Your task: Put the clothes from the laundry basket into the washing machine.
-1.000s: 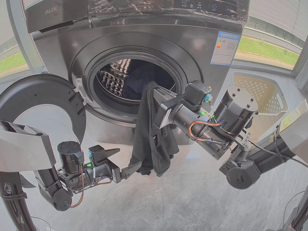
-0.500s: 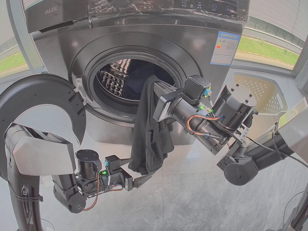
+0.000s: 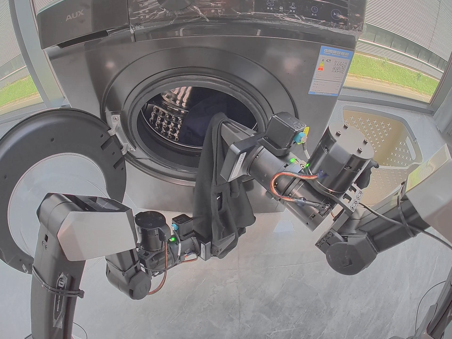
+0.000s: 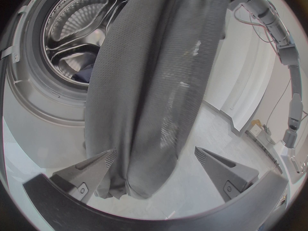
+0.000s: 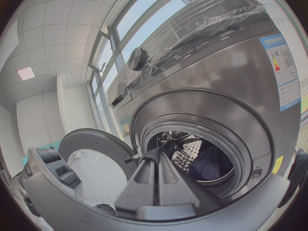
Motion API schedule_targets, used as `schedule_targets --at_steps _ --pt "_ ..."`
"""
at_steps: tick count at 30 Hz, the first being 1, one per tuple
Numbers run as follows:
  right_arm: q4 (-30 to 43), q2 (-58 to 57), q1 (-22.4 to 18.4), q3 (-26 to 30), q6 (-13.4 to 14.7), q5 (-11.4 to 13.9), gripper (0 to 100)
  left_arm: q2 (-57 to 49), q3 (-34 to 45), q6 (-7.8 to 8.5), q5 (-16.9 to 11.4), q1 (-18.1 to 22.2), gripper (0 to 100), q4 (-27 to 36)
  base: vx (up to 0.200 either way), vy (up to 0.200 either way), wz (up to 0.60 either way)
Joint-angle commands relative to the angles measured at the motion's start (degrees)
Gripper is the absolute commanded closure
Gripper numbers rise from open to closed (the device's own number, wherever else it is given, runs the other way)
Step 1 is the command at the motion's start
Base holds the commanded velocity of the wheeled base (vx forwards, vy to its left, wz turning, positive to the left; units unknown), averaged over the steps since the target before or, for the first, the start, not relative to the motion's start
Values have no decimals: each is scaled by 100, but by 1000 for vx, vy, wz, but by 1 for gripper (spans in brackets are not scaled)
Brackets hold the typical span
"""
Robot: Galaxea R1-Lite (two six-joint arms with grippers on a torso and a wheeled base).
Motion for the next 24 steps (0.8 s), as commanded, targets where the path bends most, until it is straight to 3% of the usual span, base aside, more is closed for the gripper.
schedule_targets --at_steps 1,5,8,9,18,24 --pt "-8 8 24 10 -1 -2 100 416 -584 -43 132 12 0 -25 0 0 0" --pt "-8 8 59 28 -1 -2 100 636 -830 -43 185 21 0 -25 0 0 0" --pt "-8 0 59 28 -1 -2 100 759 -1032 -35 405 21 0 -25 0 0 0" --pt "-8 0 59 28 -1 -2 100 776 -1076 -35 466 30 100 -25 0 0 0" --pt "-8 -27 -55 72 -1 -11 100 583 -979 -35 581 47 100 -52 0 0 0" --pt "-16 -62 -521 353 43 -64 100 -428 -56 -35 563 65 100 -52 0 0 0"
